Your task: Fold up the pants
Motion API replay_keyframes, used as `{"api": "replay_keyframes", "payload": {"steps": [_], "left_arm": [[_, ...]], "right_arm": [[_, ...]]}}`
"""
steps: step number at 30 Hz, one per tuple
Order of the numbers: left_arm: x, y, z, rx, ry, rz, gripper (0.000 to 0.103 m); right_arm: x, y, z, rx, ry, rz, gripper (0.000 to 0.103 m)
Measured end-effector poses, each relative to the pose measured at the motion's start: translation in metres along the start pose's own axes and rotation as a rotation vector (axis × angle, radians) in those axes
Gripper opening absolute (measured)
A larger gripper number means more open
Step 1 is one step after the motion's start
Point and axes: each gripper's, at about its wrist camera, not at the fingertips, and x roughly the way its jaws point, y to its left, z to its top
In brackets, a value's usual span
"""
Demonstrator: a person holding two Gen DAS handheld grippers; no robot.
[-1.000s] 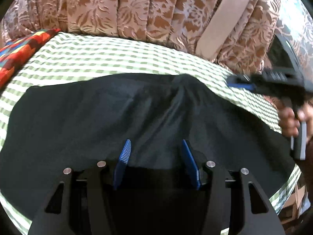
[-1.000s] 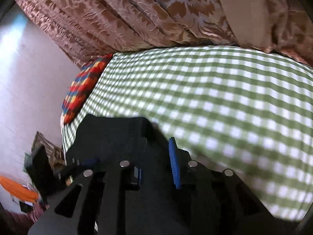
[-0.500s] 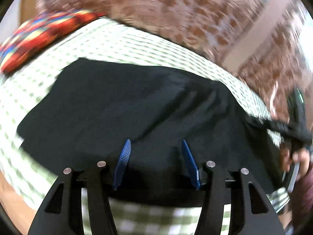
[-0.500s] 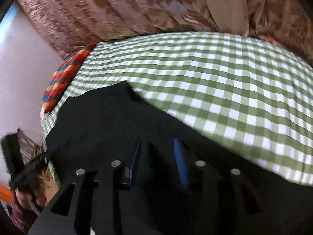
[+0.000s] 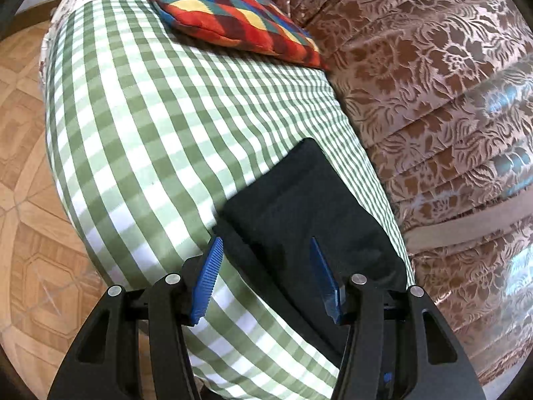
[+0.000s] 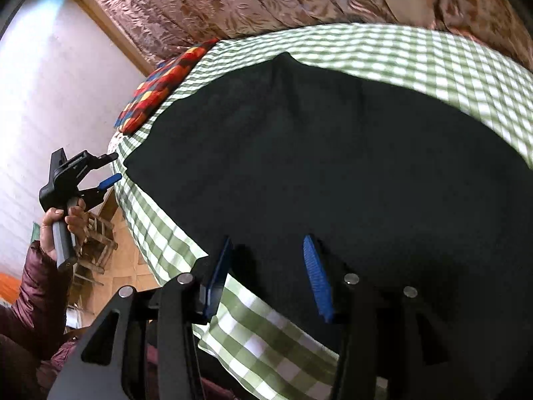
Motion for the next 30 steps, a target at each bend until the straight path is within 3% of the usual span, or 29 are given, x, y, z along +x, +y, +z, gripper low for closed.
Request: {"api": "replay_keyframes", "payload": {"steps": [6, 9, 11, 17, 24, 30], "left_arm": [[0.011, -0.004, 0.01, 0.012, -0.015, 0.04, 0.053], [0.022, -0.002, 0.017, 0.013, -0.003, 0.082, 0.018], [0.021, -0.002, 0.02, 0.035, -0.023, 0.095, 0.006], [-0.002, -0.01, 0.016, 0.097, -0.088, 0.068, 0.004], [0.026, 0.008, 0.016, 0.122, -0.023, 0.179, 0.004], [0.005, -0.011, 0.013, 0.195, -0.109, 0.277, 0.007]], "right_arm": [[0.003, 0.0, -0.003, 0.026, -0.008, 0.009, 0.054], [0.004, -0.001, -0.003, 0.032, -0.014, 0.01, 0.055], [0.004, -0.002, -0.004, 0.042, -0.016, 0.018, 0.055], [0.004, -0.006, -0.004, 0.053, -0.017, 0.024, 0.055], [0.005, -0.007, -0.007, 0.06, -0.024, 0.031, 0.055], [0.005, -0.007, -0.009, 0.07, -0.034, 0.059, 0.065]]}}
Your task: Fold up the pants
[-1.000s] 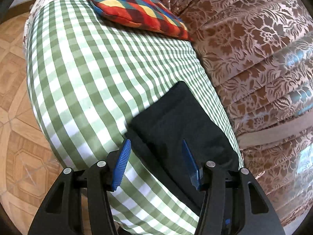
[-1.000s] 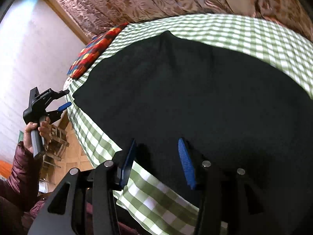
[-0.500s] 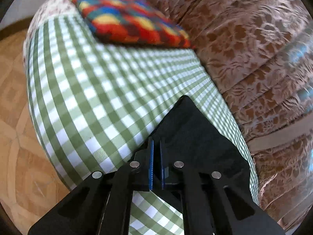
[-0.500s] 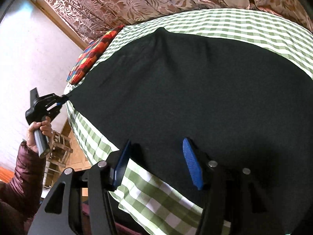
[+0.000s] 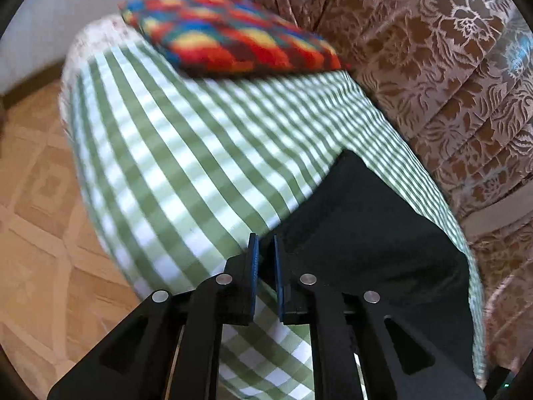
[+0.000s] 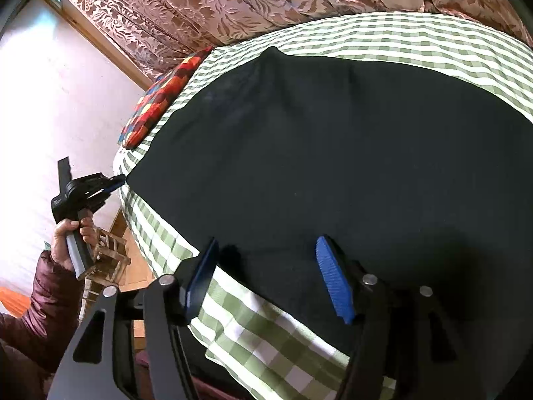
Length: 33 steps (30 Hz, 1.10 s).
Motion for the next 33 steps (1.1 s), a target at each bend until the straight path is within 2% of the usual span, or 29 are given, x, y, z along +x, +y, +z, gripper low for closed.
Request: {"api": "replay_keyframes", "payload": {"steps": [1, 2, 5, 9, 12, 14, 16, 17, 19, 22, 26, 30, 33], "left_arm": [[-0.01, -0.007, -0.001, 0.034, -0.041, 0.022, 0.007], [-0.018, -0.017, -0.003, 0.074, -0.067, 0.004, 0.007], [-0.029, -0.053, -0.018, 0.188, -0.073, -0.097, 0.007], [-0.021, -0.12, -0.054, 0.362, 0.006, -0.27, 0.007], [-0.004, -0.157, -0.088, 0.472, 0.105, -0.323, 0.007], [0.008, -0.172, -0.113, 0.549, 0.17, -0.323, 0.007], [0.014, -0.175, -0.13, 0.588, 0.179, -0.288, 0.007], [0.012, -0.175, -0.134, 0.596, 0.155, -0.279, 0.007], [0.013, -0.177, -0.133, 0.585, 0.163, -0.27, 0.007], [0.016, -0.177, -0.128, 0.56, 0.19, -0.262, 0.007], [0.009, -0.188, -0.128, 0.596, 0.176, -0.229, 0.007], [0.0, -0.205, -0.131, 0.621, 0.156, -0.281, 0.007], [0.0, -0.221, -0.14, 0.653, 0.169, -0.308, 0.007]], "right_arm": [[0.0, 0.001, -0.001, 0.0, -0.003, 0.003, 0.067], [0.0, 0.002, -0.002, -0.006, -0.006, 0.004, 0.068], [0.001, 0.007, -0.004, -0.03, -0.01, 0.001, 0.073], [-0.002, 0.007, -0.006, -0.035, -0.014, 0.003, 0.073], [-0.005, 0.005, -0.007, -0.026, -0.015, 0.007, 0.072], [-0.01, 0.002, -0.008, -0.021, -0.013, 0.012, 0.072], [-0.016, -0.002, -0.009, 0.0, -0.014, 0.025, 0.07], [-0.023, -0.007, -0.01, 0.019, -0.022, 0.027, 0.067], [-0.041, -0.02, -0.015, 0.071, -0.051, 0.013, 0.055], [-0.073, -0.045, -0.025, 0.159, -0.12, -0.007, 0.05], [-0.143, -0.099, -0.055, 0.328, -0.259, -0.124, 0.049], [-0.215, -0.153, -0.097, 0.524, -0.396, -0.231, 0.05], [-0.26, -0.188, -0.129, 0.681, -0.508, -0.311, 0.049]]}}
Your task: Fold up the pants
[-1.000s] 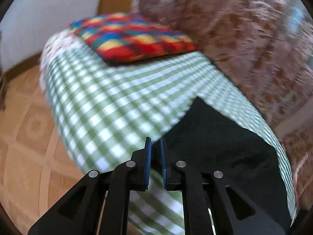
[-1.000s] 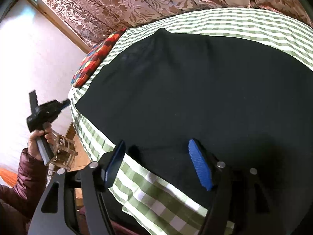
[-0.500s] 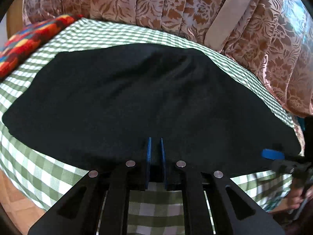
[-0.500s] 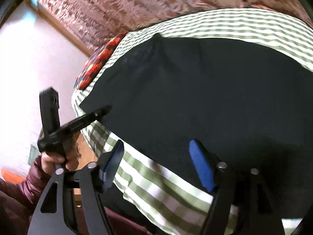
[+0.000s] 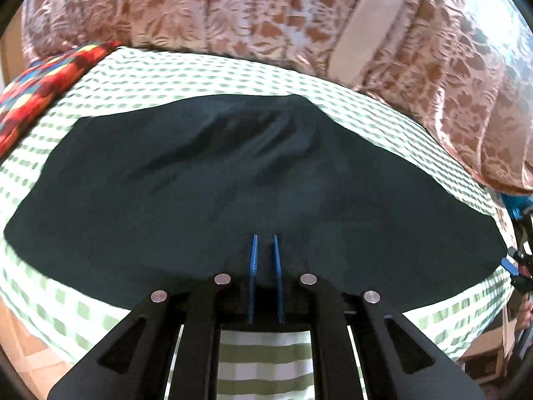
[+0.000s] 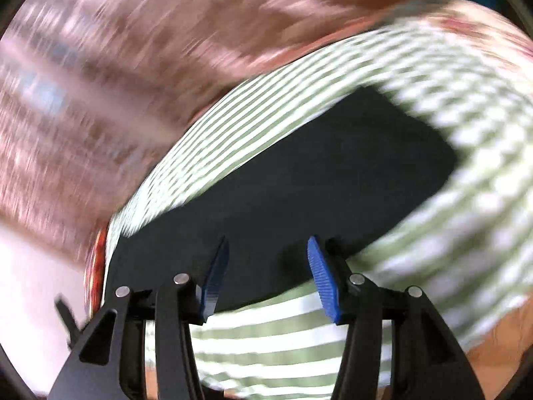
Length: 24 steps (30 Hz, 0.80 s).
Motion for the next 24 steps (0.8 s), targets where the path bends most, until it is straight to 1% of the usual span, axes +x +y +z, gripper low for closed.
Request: {"api": "replay_keyframes", "payload": {"steps": [2, 4, 7, 8, 9, 11, 12, 13, 14, 16, 18, 19, 21, 24], "left_arm": [[0.004, -0.012, 0.0, 0.018, 0.007, -0.024, 0.007], [0.007, -0.024, 0.0, 0.042, 0.009, -0.035, 0.007], [0.01, -0.041, -0.003, 0.079, 0.015, -0.052, 0.007], [0.012, -0.046, -0.004, 0.091, 0.023, -0.055, 0.007], [0.013, -0.049, -0.005, 0.099, 0.027, -0.057, 0.007], [0.015, -0.054, -0.008, 0.116, 0.037, -0.054, 0.008], [0.016, -0.056, -0.009, 0.12, 0.043, -0.051, 0.008], [0.016, -0.057, -0.01, 0.121, 0.045, -0.052, 0.008], [0.017, -0.058, -0.01, 0.122, 0.049, -0.049, 0.008], [0.018, -0.059, -0.01, 0.128, 0.053, -0.045, 0.008], [0.018, -0.06, -0.011, 0.134, 0.057, -0.041, 0.008], [0.019, -0.061, -0.011, 0.14, 0.059, -0.037, 0.008], [0.021, -0.062, -0.011, 0.144, 0.06, -0.034, 0.008], [0.024, -0.061, -0.011, 0.146, 0.067, -0.034, 0.008]], "right_arm": [[-0.015, -0.028, 0.01, 0.107, -0.063, -0.02, 0.049], [-0.02, -0.052, 0.021, 0.211, -0.099, -0.031, 0.05], [-0.023, -0.068, 0.037, 0.258, -0.147, -0.052, 0.05], [-0.021, -0.073, 0.044, 0.276, -0.155, -0.045, 0.05], [-0.02, -0.076, 0.048, 0.282, -0.153, -0.046, 0.05], [-0.009, -0.079, 0.058, 0.272, -0.133, -0.083, 0.05], [-0.004, -0.079, 0.061, 0.263, -0.127, -0.103, 0.042], [0.001, -0.076, 0.064, 0.237, -0.108, -0.144, 0.022], [0.001, -0.075, 0.064, 0.216, -0.1, -0.174, 0.02], [-0.005, -0.075, 0.064, 0.201, -0.116, -0.174, 0.013], [-0.016, -0.077, 0.064, 0.206, -0.16, -0.171, 0.012], [-0.017, -0.08, 0.06, 0.218, -0.161, -0.183, 0.012], [-0.006, -0.086, 0.053, 0.219, -0.111, -0.245, 0.012], [-0.003, -0.086, 0.051, 0.209, -0.117, -0.246, 0.014]]}}
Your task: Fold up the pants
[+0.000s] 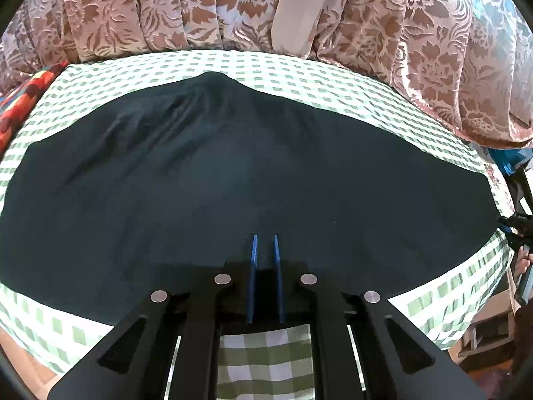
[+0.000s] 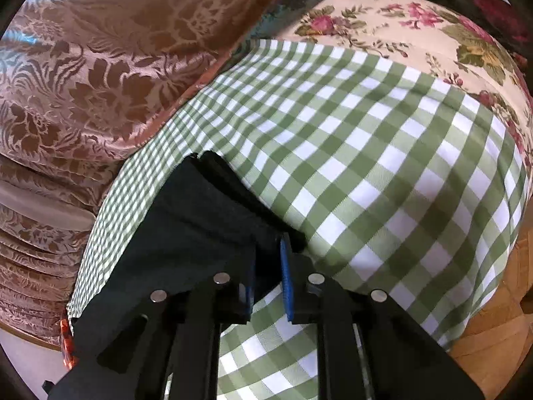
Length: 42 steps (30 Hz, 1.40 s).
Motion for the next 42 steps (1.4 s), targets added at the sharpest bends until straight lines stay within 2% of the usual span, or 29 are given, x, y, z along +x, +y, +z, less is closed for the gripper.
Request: {"api": "replay_keyframes", "payload": {"steps": [3, 6, 10, 12, 13, 14, 15, 16, 17, 22, 25, 27, 33, 35, 37, 42], "left_arm": [[0.0, 0.001, 0.0, -0.003, -0.003, -0.005, 0.008], [-0.001, 0.001, 0.0, -0.006, -0.012, -0.014, 0.008], [-0.003, 0.0, 0.001, -0.005, -0.032, -0.033, 0.008], [-0.002, -0.002, 0.0, -0.001, -0.035, -0.034, 0.008], [-0.001, -0.002, -0.001, 0.001, -0.033, -0.033, 0.01], [0.0, -0.001, -0.002, 0.0, -0.029, -0.032, 0.017], [0.0, 0.0, -0.004, -0.007, -0.028, -0.035, 0.035], [-0.001, 0.001, -0.004, -0.013, -0.031, -0.037, 0.043], [-0.001, 0.002, -0.005, -0.019, -0.036, -0.033, 0.043], [-0.001, 0.003, -0.004, -0.029, -0.035, -0.008, 0.043], [0.0, 0.001, -0.005, -0.015, -0.043, 0.017, 0.045], [-0.001, 0.0, -0.006, -0.006, -0.05, 0.006, 0.053], [0.001, -0.006, -0.009, 0.032, -0.06, 0.009, 0.053], [0.001, -0.006, -0.01, 0.037, -0.063, 0.007, 0.054], [0.0, -0.006, -0.01, 0.03, -0.063, -0.001, 0.057], [0.0, -0.008, -0.009, 0.028, -0.064, -0.002, 0.056]], "right_arm": [[-0.005, 0.0, 0.001, -0.005, 0.006, 0.008, 0.017], [-0.02, -0.001, 0.0, 0.029, -0.007, 0.043, 0.042], [-0.026, -0.005, -0.013, 0.09, 0.052, 0.162, 0.043], [-0.022, -0.003, -0.018, 0.114, 0.076, 0.18, 0.044], [-0.018, -0.004, -0.021, 0.128, 0.08, 0.187, 0.044], [-0.016, -0.004, -0.022, 0.138, 0.081, 0.187, 0.044], [-0.012, -0.004, -0.022, 0.151, 0.085, 0.188, 0.045], [-0.01, -0.003, -0.022, 0.158, 0.09, 0.196, 0.049], [-0.006, -0.002, -0.022, 0.159, 0.095, 0.212, 0.053], [0.003, 0.005, -0.02, 0.157, 0.106, 0.308, 0.091], [0.004, 0.011, -0.021, 0.136, 0.09, 0.333, 0.101], [0.004, 0.018, -0.023, 0.092, 0.082, 0.32, 0.101], [0.005, 0.023, -0.023, 0.093, 0.055, 0.302, 0.099], [0.007, 0.026, -0.021, 0.089, 0.058, 0.287, 0.091], [0.012, 0.029, -0.018, 0.089, 0.064, 0.267, 0.078], [0.02, 0.025, -0.011, 0.115, 0.069, 0.268, 0.069]]}}
